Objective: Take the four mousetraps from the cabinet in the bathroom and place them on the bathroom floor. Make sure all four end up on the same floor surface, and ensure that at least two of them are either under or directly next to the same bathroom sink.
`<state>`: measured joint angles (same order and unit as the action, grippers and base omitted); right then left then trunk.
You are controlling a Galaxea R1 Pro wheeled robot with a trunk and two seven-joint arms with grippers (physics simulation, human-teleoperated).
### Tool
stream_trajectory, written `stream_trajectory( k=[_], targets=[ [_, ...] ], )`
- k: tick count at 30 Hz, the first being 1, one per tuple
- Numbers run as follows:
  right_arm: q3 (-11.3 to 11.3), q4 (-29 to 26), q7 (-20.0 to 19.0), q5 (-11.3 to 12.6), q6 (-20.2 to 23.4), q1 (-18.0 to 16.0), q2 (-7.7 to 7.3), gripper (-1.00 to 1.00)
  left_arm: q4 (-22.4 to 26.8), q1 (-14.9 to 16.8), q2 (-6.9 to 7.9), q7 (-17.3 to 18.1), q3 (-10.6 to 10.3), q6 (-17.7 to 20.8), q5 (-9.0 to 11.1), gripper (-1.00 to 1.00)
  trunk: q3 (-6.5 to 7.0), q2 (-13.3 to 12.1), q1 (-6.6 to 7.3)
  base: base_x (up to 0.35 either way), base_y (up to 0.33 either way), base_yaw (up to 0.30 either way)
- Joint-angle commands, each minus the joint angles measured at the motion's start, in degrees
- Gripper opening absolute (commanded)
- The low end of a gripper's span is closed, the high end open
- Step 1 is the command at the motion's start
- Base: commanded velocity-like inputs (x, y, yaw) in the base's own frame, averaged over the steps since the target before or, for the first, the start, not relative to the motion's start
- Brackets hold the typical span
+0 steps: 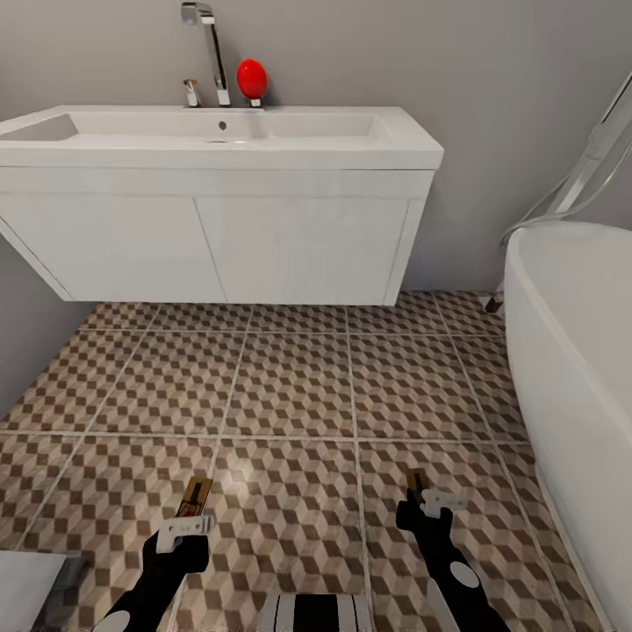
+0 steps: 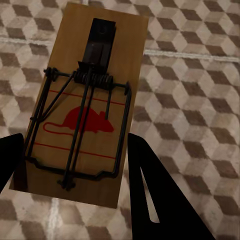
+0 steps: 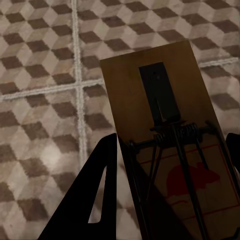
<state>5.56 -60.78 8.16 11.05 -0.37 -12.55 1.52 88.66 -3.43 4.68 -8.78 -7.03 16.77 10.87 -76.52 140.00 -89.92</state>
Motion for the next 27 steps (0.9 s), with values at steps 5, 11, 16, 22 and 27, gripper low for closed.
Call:
stream_trajectory(
  k=[5,11,16,22,27],
  targets=[
    [0.22,-0.04,0.19,0.64,-0.07,-0.02,-0.03,-1.00,0.11,0.00,0.07,-0.62,-0.17,0.22,0.38,-1.00,-1.40,2.04,-1.10,0.000,0.000,0.000],
    [0.22,-0.04,0.19,0.64,-0.07,-0.02,-0.03,-1.00,0.11,0.00,0.07,-0.56,-0.34,0.20,0.32,-1.00,-2.91,3.27,-1.81,0.000,0.000,0.000],
    [0.21,-0.04,0.19,0.53,-0.09,-0.02,-0.03,-1.00,0.04,-0.01,0.07,-0.54,-0.54,0.19,0.29,-1.00,-3.04,3.27,-1.81,0.000,0.000,0.000],
    [0.14,-0.03,0.19,-4.19,-4.09,-0.02,-0.09,-1.00,0.02,-0.01,0.14,-0.44,-0.51,0.15,0.22,-1.00,-3.05,3.27,-1.81,0.000,0.000,0.000],
    [-0.06,0.03,0.22,-10.28,-6.07,-0.02,0.06,-1.00,-0.05,0.13,0.06,-0.38,-0.39,0.36,0.20,-1.00,-3.06,3.27,-1.81,0.000,0.000,0.000]
  ],
)
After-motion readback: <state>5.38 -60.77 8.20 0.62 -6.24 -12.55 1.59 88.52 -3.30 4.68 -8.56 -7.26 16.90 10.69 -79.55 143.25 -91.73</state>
